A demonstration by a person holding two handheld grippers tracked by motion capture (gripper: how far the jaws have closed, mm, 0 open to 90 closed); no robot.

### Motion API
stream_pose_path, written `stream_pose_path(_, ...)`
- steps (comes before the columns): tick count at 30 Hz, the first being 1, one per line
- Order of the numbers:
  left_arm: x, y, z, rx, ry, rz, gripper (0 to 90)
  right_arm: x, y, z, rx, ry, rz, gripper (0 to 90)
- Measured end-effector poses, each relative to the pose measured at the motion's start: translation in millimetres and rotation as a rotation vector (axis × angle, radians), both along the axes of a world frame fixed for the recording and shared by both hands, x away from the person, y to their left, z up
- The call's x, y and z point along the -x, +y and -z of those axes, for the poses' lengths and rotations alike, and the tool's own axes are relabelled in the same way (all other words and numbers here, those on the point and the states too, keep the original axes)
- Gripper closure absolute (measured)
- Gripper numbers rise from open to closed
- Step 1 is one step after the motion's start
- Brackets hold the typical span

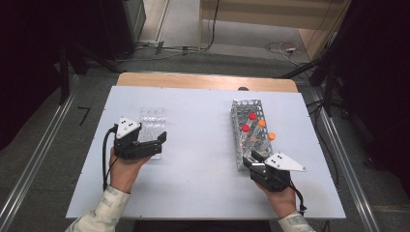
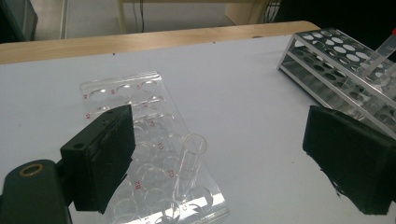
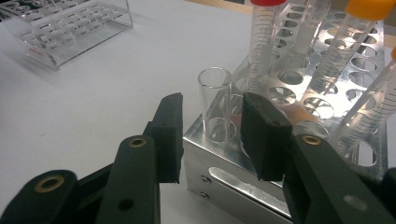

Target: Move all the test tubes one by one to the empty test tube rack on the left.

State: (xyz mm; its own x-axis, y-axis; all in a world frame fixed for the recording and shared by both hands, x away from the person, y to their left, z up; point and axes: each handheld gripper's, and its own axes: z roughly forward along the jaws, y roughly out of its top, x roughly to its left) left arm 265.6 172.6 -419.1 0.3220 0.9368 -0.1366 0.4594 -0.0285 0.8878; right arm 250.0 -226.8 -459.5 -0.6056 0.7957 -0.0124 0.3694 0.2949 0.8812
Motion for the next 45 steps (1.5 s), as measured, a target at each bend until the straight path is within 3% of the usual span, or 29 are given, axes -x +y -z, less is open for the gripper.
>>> stream_pose_path(21,0.2,-2.0,0.3,-0.009,0.001,0.003,10.8,-4.3,3.1,4.6,0.005,-0.010,0.013,70.6)
stream_pose_path(33,0.4,-2.9,0.4,-0.016,0.003,0.008,10.8,-4.1,2.6,4.0,0.005,-0.013,0.017,72.8)
stream_pose_path(40,0.5,-3.5,0.3,-0.016,0.003,0.010,10.8,-0.7,1.9,-6.0,-0.008,-0.043,0.022,73.1)
stream_pose_path(45,0.5,-3.5,-0.1,-0.013,0.004,0.009,10.8,6.5,2.3,-22.4,-0.011,-0.082,0.030,73.2)
